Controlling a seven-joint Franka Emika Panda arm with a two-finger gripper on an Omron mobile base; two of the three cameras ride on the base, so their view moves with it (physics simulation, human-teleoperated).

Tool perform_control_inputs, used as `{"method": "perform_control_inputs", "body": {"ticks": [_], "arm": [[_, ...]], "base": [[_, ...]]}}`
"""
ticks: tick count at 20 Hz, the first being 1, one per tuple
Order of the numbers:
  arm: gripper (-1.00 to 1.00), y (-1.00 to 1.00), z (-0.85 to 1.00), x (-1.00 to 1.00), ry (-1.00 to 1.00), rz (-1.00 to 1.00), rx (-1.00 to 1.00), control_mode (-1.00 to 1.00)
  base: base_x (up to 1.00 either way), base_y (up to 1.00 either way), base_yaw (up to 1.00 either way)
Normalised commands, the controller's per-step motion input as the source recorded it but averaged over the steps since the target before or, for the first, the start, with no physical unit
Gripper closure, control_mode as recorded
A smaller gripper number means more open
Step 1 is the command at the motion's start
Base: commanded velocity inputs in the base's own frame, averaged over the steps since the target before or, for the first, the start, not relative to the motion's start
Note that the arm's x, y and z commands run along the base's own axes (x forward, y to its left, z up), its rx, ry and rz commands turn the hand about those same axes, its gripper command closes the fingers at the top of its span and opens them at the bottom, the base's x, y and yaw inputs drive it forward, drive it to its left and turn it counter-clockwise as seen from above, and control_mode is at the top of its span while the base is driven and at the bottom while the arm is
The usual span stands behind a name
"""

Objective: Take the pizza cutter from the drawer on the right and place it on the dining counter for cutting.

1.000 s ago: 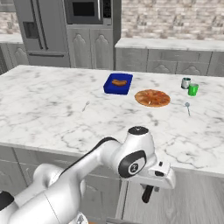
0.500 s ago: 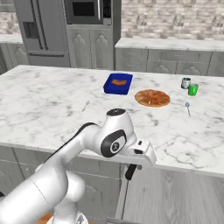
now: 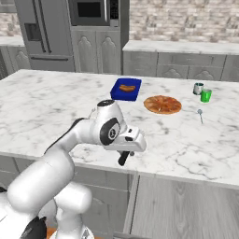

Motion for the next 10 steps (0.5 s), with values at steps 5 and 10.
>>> {"method": "perform_control_inputs", "body": {"ticks": [5,10], "arm": [[1.0,0.28,-0.04,1.0,0.0,0.0,0.02,-1.0],[1.0,-0.1,-0.18,0.85,-0.05,0.1,0.23,-1.0]], "base": [[0.0,0.0,0.0],[0.0,0.0,0.0]]}}
